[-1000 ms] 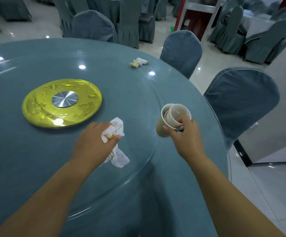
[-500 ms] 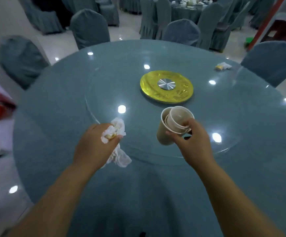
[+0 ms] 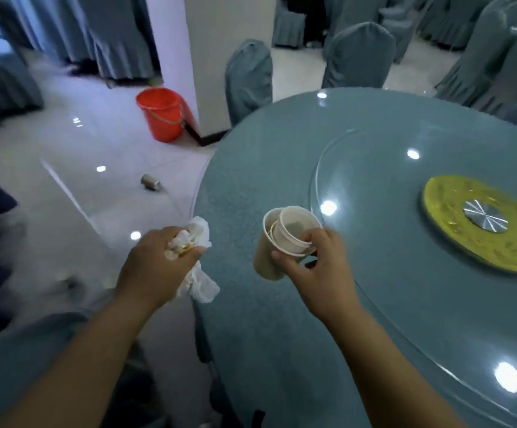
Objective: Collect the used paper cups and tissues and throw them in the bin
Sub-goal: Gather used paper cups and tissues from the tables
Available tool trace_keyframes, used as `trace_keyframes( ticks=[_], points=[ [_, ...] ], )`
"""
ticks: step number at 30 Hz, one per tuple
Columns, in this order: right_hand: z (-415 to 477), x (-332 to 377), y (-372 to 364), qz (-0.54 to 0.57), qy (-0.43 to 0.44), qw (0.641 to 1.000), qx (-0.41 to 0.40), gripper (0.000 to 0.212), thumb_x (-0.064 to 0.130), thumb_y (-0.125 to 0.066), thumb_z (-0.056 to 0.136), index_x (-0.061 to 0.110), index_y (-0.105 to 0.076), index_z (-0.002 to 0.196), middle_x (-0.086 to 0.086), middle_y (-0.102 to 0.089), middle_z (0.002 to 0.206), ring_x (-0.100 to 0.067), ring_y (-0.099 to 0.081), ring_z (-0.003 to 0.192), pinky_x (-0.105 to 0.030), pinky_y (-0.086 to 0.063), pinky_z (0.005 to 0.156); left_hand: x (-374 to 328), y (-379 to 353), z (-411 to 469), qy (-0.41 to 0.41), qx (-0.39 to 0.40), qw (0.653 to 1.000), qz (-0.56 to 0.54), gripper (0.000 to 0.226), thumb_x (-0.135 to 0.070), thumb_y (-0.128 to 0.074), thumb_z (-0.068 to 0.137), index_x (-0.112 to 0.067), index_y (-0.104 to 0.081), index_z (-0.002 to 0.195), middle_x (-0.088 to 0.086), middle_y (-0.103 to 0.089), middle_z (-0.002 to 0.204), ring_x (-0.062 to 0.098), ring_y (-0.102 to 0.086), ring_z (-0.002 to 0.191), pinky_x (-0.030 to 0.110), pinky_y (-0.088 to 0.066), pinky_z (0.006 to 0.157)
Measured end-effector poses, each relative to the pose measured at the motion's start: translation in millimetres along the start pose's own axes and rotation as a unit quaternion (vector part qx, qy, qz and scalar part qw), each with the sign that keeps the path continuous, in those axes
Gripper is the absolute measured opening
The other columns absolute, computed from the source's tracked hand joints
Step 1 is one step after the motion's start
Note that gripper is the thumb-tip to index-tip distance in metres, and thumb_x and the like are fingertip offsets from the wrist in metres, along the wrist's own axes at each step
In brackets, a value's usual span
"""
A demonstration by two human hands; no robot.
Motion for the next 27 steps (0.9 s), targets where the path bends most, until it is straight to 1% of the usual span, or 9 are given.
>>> trace_keyframes(
  ticks=[4,8,12,16,21,23,25,26,27],
  points=[
    [16,15,-41,0.003,0.029,0.998,0.051,0.040,0.040,-0.078,0.072,0.023,-0.056,0.102,0.007,-0.047,0.113,-0.008,-0.051,0.098,-0.031,-0.050,0.080,40,12,6,0.046,-0.004,0.999,-0.004,0.039,-0.034,-0.073,0.081,-0.021,-0.063,0.117,0.003,-0.061,0.111,0.023,-0.056,0.098,0.031,-0.041,0.082],
    [28,23,-84,0.017,0.023,0.995,0.099,0.038,0.038,-0.078,0.072,0.034,-0.053,0.099,0.008,-0.047,0.110,-0.006,-0.050,0.097,-0.032,-0.050,0.082,75,30,27,0.075,-0.015,0.997,-0.014,0.037,-0.036,-0.072,0.081,-0.024,-0.064,0.114,0.001,-0.061,0.110,0.022,-0.056,0.098,0.031,-0.041,0.084],
    [54,40,-139,-0.004,0.019,0.990,0.139,0.038,0.036,-0.079,0.071,0.036,-0.052,0.098,0.007,-0.047,0.111,-0.007,-0.049,0.096,-0.031,-0.048,0.085,112,52,66,0.087,-0.022,0.996,-0.016,0.037,-0.036,-0.072,0.081,-0.024,-0.063,0.115,0.000,-0.060,0.109,0.023,-0.056,0.098,0.031,-0.042,0.084],
    [89,69,-188,-0.006,0.011,0.990,0.143,0.040,0.033,-0.078,0.073,0.037,-0.052,0.103,0.007,-0.048,0.114,-0.008,-0.049,0.099,-0.031,-0.048,0.086,143,71,122,0.088,0.009,0.996,-0.012,0.039,-0.042,-0.069,0.082,-0.028,-0.061,0.117,0.000,-0.061,0.111,0.023,-0.058,0.099,0.035,-0.048,0.089],
    [132,95,-228,-0.002,0.007,0.990,0.139,0.040,0.032,-0.078,0.073,0.030,-0.057,0.106,0.006,-0.050,0.111,-0.011,-0.050,0.100,-0.036,-0.048,0.088,156,93,181,0.080,0.022,0.997,0.000,0.043,-0.047,-0.066,0.082,-0.028,-0.059,0.120,-0.001,-0.059,0.113,0.021,-0.057,0.100,0.036,-0.049,0.089],
    [147,100,-236,-0.003,0.008,0.990,0.138,0.038,0.033,-0.078,0.072,0.030,-0.057,0.105,0.006,-0.051,0.110,-0.011,-0.050,0.099,-0.029,-0.050,0.082,157,97,200,0.078,0.023,0.997,0.004,0.042,-0.046,-0.067,0.082,-0.028,-0.059,0.119,0.000,-0.059,0.112,0.022,-0.057,0.099,0.036,-0.049,0.089],
    [160,101,-245,0.001,0.000,0.990,0.143,0.037,0.033,-0.077,0.073,0.030,-0.056,0.103,0.005,-0.050,0.111,-0.013,-0.050,0.099,-0.015,-0.050,0.069,156,98,215,0.073,0.026,0.997,0.010,0.041,-0.046,-0.066,0.083,-0.026,-0.059,0.118,0.000,-0.058,0.109,0.021,-0.057,0.097,0.033,-0.048,0.085],
    [167,102,-250,0.000,-0.001,0.990,0.144,0.037,0.033,-0.077,0.073,0.029,-0.057,0.104,0.005,-0.049,0.111,-0.013,-0.050,0.099,-0.013,-0.049,0.068,155,99,223,0.068,0.024,0.997,0.015,0.040,-0.045,-0.066,0.083,-0.026,-0.059,0.117,-0.001,-0.057,0.107,0.020,-0.056,0.095,0.031,-0.046,0.083],
    [175,103,-253,-0.004,0.006,0.990,0.140,0.038,0.035,-0.077,0.073,0.028,-0.058,0.105,0.005,-0.050,0.111,-0.012,-0.051,0.100,-0.016,-0.049,0.074,154,100,231,0.062,0.021,0.998,0.019,0.038,-0.044,-0.066,0.083,-0.025,-0.060,0.116,-0.002,-0.056,0.105,0.019,-0.055,0.094,0.030,-0.045,0.081]
  ],
)
Point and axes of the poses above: each hand's wrist, its own z-axis towards the middle knuckle, its own y-axis out of the back of the hand, x = y × z, the point moved 10 cm from there along z, towards the middle knuckle
